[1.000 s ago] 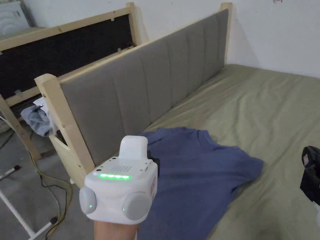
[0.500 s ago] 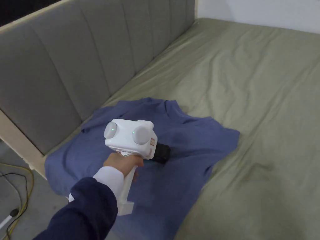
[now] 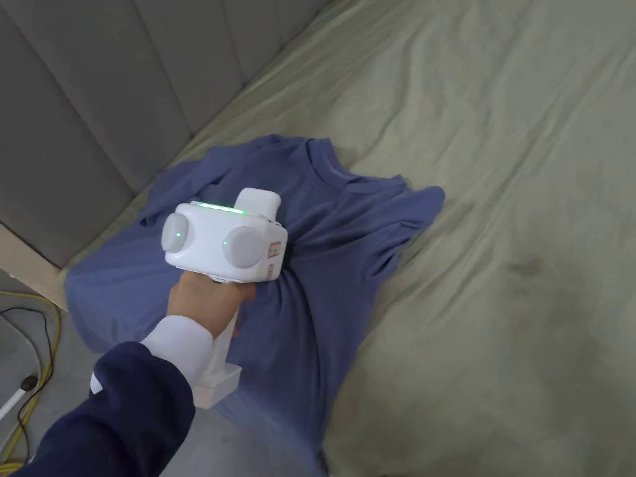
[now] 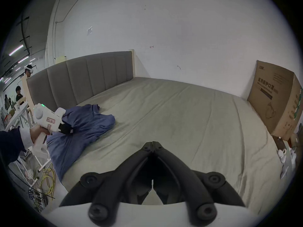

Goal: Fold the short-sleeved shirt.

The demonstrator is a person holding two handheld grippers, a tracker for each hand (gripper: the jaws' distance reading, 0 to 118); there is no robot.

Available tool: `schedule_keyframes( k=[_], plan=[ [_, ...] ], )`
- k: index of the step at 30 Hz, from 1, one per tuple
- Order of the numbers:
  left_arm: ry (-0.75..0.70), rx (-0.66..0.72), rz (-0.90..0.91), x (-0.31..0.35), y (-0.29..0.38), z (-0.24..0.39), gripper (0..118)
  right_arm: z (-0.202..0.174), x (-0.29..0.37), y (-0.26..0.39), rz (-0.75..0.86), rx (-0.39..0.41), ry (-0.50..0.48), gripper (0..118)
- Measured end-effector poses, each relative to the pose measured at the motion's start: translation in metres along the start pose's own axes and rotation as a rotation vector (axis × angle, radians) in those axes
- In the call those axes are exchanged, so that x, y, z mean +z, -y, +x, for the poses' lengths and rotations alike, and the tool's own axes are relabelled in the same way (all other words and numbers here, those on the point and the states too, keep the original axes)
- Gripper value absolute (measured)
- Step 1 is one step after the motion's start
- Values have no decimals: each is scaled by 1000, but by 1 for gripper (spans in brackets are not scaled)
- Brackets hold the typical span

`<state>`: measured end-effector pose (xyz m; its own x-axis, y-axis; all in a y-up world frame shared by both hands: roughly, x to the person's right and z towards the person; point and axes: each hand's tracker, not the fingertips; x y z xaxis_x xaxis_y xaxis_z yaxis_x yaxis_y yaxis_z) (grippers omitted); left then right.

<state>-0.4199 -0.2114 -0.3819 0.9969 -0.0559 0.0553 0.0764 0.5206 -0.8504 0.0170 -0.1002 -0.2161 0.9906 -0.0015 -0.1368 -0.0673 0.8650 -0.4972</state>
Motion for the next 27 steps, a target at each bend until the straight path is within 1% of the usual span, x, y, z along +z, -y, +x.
schedule_keyframes(
  k=[4,6,8,10,12,14,17,20,21,23,27],
  plan=[
    [-2,27,42,11,1,1,2,19,8,2,1,-8,23,0],
    [-12,54,109,35,-6,7,2,30,15,3,15,-27,41,0],
    [25,78,150,58,-18,13,2,43,24,3,33,-53,58,0],
    [48,1,209,85,-30,39,2,57,37,4,62,-87,83,0],
    [70,-96,221,99,-43,71,2,72,51,5,85,-103,120,0],
    [133,-155,259,111,-54,112,2,87,66,8,102,-123,149,0],
    [270,-234,285,116,-77,185,2,112,92,15,114,-139,206,0],
    [397,-365,313,122,-88,278,2,134,119,23,121,-151,274,0],
    [460,-407,298,122,-89,315,2,142,128,27,124,-161,303,0],
    [556,-501,280,124,-83,380,2,156,145,32,131,-180,346,0],
    [687,-691,227,123,-47,511,2,186,173,45,134,-212,450,0]
  ],
)
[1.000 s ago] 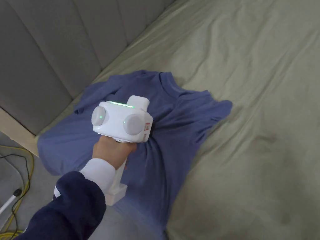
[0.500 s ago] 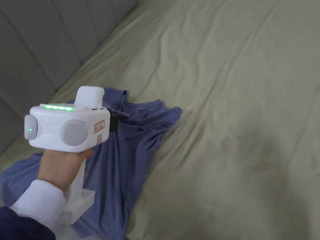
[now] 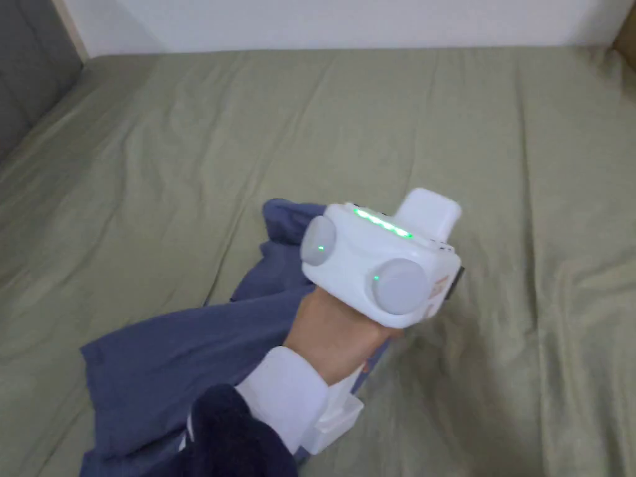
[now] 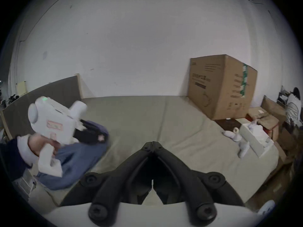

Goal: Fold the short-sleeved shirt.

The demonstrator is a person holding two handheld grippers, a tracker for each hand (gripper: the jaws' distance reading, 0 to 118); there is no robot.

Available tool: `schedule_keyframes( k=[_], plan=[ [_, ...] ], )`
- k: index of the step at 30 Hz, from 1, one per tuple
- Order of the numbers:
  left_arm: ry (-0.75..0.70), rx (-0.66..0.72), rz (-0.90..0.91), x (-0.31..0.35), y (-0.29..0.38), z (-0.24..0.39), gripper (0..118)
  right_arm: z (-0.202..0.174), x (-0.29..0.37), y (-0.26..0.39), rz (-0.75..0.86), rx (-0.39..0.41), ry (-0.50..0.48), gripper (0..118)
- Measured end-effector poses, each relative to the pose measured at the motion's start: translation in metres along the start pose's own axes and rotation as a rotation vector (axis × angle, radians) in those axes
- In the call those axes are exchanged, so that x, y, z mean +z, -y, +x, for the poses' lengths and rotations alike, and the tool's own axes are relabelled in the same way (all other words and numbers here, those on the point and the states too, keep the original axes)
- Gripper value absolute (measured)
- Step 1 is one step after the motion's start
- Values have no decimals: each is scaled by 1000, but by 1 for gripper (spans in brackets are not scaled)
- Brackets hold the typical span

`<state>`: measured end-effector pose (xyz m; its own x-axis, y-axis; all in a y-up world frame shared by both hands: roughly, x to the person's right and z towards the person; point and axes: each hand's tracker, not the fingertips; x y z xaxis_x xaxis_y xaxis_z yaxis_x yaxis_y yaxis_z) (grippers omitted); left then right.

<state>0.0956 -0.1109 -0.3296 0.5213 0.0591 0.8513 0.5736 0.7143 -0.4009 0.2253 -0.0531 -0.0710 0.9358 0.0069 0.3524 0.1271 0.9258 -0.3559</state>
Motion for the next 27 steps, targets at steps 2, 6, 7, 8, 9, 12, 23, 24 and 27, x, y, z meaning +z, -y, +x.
schedule_keyframes(
  k=[2,6,7,8,9,12,23,24,27],
  plan=[
    [90,-29,-43,-36,-7,43,2,18,6,1,0,-17,35,0],
    [179,-105,-133,-94,-1,115,2,49,15,6,-7,-36,110,0],
    [177,-119,-170,-104,4,124,2,54,15,8,-12,-34,125,0],
    [164,-127,-194,-114,9,132,2,58,15,9,-18,-35,132,0],
    [160,-138,-220,-122,15,136,2,63,16,10,-23,-40,137,0],
    [135,-147,-245,-134,32,135,2,67,18,14,-31,-46,149,0],
    [199,-41,-39,-26,23,91,111,45,29,2,15,-57,95,0],
    [179,-39,13,-1,23,80,111,41,30,-1,23,-57,82,0],
    [59,9,162,82,22,48,112,30,32,-7,55,-52,52,0]
  ],
)
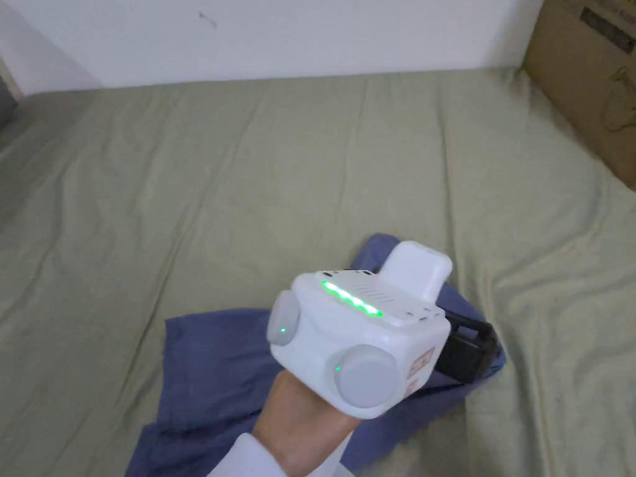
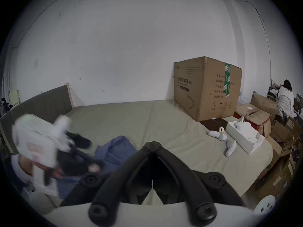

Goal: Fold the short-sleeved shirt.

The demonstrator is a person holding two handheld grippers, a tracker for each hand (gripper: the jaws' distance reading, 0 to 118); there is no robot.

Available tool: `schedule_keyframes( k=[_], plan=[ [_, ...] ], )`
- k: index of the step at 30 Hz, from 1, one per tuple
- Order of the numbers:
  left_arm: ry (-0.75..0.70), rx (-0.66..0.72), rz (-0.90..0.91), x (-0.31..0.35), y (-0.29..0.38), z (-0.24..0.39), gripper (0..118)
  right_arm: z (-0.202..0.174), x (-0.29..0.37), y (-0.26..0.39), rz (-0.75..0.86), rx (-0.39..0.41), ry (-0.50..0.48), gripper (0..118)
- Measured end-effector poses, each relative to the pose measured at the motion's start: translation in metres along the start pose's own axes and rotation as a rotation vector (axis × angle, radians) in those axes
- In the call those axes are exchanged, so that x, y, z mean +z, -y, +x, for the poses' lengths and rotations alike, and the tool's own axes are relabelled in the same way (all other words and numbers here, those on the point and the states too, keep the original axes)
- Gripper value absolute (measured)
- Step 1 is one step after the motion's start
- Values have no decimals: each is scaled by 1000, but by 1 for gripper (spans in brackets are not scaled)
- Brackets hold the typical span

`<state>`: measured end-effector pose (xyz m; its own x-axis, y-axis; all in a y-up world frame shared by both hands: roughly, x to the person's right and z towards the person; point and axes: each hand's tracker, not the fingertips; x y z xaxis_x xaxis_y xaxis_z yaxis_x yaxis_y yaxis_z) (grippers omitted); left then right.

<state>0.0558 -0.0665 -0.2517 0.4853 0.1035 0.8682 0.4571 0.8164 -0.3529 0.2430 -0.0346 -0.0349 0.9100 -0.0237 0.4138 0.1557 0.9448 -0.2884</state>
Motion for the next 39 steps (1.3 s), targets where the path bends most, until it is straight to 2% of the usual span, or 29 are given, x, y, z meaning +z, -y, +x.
schedule_keyframes(
  k=[3,6,8,9,10,11,13,14,15,16,19,24,27,29,31,32,33,34,35,36,37,39],
  plan=[
    [-193,33,143,91,-3,-23,117,-13,1,-5,30,-12,-47,0],
    [-491,24,281,167,16,-32,117,-28,3,-9,54,-17,-83,0],
    [-731,82,366,202,32,-31,111,-38,4,-10,78,-12,-94,0],
    [-841,132,391,218,43,-32,96,-44,5,-10,91,-7,-91,0],
    [-915,170,426,230,54,-35,37,-49,6,-10,105,-4,-89,0],
    [-933,183,451,236,61,-37,0,-52,6,-10,112,-9,-88,0],
    [-981,219,486,248,77,-46,0,-59,6,-9,116,-16,-104,0],
    [-928,253,460,252,83,-52,0,-63,6,-9,119,-2,-101,0],
    [-850,275,425,253,82,-59,0,-68,6,-8,127,50,-85,0],
    [-867,270,433,252,84,-60,0,-71,6,-8,122,73,-90,0],
    [-915,221,407,247,88,-52,0,-75,6,-8,122,62,-110,0],
    [-866,245,403,230,89,-53,0,-77,2,-8,127,70,-110,0],
    [-809,260,309,200,84,-72,0,-76,-5,-9,117,71,-109,0],
    [-715,330,222,173,79,-99,0,-75,-10,-9,114,70,-109,0],
    [-629,470,75,138,71,-138,0,-74,-16,-9,108,78,-103,0],
    [-570,518,20,122,70,-157,11,-74,-19,-8,103,81,-104,0],
    [-520,563,-34,103,69,-177,49,-73,-23,-7,95,78,-104,0],
    [-498,577,-103,83,69,-195,111,-72,-28,-6,87,74,-104,0],
    [-481,592,-173,62,73,-208,116,-71,-33,-4,77,72,-104,0],
    [-493,599,-276,48,78,-218,109,-70,-39,-1,68,73,-98,0],
    [-493,581,-258,35,77,-227,109,-70,-44,2,58,76,-94,0],
    [-533,551,-349,2,92,-238,109,-68,-53,7,33,68,-96,0]
  ],
)
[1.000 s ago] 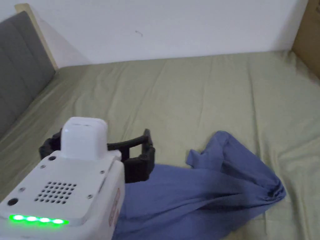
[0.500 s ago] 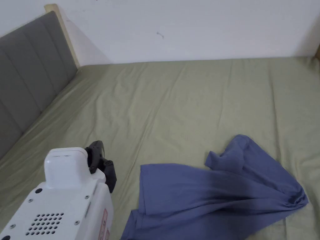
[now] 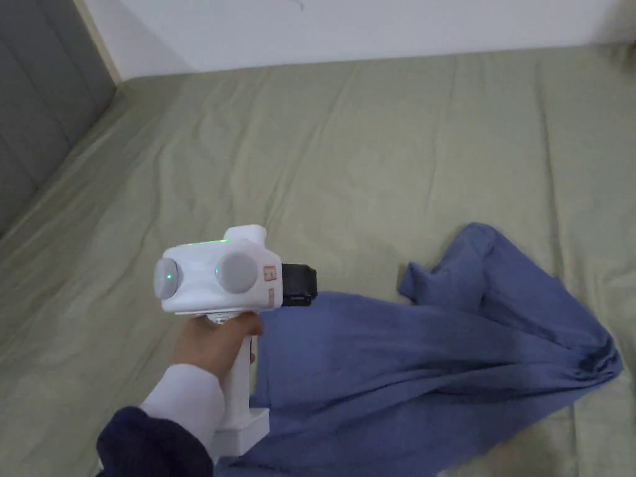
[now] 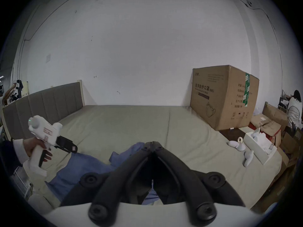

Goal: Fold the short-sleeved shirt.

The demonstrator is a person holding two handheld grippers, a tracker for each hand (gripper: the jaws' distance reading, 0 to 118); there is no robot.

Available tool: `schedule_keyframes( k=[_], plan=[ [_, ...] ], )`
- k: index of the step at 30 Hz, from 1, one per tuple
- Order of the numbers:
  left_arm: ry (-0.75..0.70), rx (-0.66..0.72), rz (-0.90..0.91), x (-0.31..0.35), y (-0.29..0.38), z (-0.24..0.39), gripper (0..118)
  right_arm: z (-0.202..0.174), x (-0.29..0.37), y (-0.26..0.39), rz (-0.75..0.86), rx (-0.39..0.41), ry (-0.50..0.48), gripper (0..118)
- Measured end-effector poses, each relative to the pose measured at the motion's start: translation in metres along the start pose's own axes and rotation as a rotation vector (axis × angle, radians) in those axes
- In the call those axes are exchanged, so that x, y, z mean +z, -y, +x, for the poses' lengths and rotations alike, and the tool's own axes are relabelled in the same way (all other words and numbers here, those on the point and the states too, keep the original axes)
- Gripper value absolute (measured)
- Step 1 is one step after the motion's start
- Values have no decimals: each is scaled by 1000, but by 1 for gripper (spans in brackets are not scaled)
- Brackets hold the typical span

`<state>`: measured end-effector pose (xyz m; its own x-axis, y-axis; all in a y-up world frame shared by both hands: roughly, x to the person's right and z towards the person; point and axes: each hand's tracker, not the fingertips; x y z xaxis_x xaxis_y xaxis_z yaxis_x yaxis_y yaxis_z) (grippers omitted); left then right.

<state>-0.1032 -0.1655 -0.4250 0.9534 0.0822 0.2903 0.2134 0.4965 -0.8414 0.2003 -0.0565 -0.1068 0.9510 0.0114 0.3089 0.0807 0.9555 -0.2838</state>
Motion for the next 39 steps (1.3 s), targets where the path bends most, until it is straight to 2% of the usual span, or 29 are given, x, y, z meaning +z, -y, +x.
schedule_keyframes(
  k=[3,6,7,9,11,12,13,14,15,16,22,26,27,28,29,30,31,32,33,35,36,39],
  plan=[
    [-72,-16,-76,-36,7,5,109,1,-9,7,-23,-5,-8,0],
    [-63,24,-186,-64,16,5,109,2,-15,11,-42,8,-9,0],
    [-81,5,-122,-64,18,8,111,3,-17,12,-48,14,-8,0],
    [-96,3,-108,-56,19,12,109,4,-18,13,-61,28,-7,0],
    [-86,-42,-86,-48,23,18,92,6,-20,15,-78,37,-12,0],
    [-93,-73,-74,-38,23,18,78,7,-22,16,-91,41,-13,0],
    [-120,-115,-57,-31,24,20,50,8,-22,19,-98,41,-15,0],
    [-138,-144,-34,-25,25,21,13,9,-23,20,-110,42,-17,0],
    [-161,-153,3,-17,24,14,1,11,-24,21,-120,39,-19,0],
    [-60,-67,-15,-16,23,8,1,14,-25,22,-135,29,-25,0],
    [47,84,122,18,29,-9,1,30,-57,6,-204,0,-87,0],
    [68,78,188,53,37,1,1,30,-133,-21,-308,32,-169,0],
    [76,79,192,57,39,2,1,27,-158,-25,-360,36,-191,8],
    [77,72,204,53,37,0,1,25,-183,-27,-401,31,-211,63],
    [74,74,212,53,36,0,1,24,-211,-26,-448,10,-234,111],
    [74,73,211,52,35,0,1,22,-243,-20,-529,-2,-251,117],
    [82,80,204,51,36,0,1,24,-259,-11,-571,-41,-233,117],
    [81,80,209,55,40,4,1,24,-277,0,-638,-51,-265,117],
    [80,73,208,54,42,6,1,12,-296,-2,-701,-97,-280,117],
    [65,57,205,52,43,9,1,5,-322,9,-796,-112,-241,117],
    [68,57,205,46,40,2,1,2,-333,15,-817,-110,-215,117],
    [105,106,200,39,36,-6,1,-11,-377,27,-856,8,-170,117]
  ],
)
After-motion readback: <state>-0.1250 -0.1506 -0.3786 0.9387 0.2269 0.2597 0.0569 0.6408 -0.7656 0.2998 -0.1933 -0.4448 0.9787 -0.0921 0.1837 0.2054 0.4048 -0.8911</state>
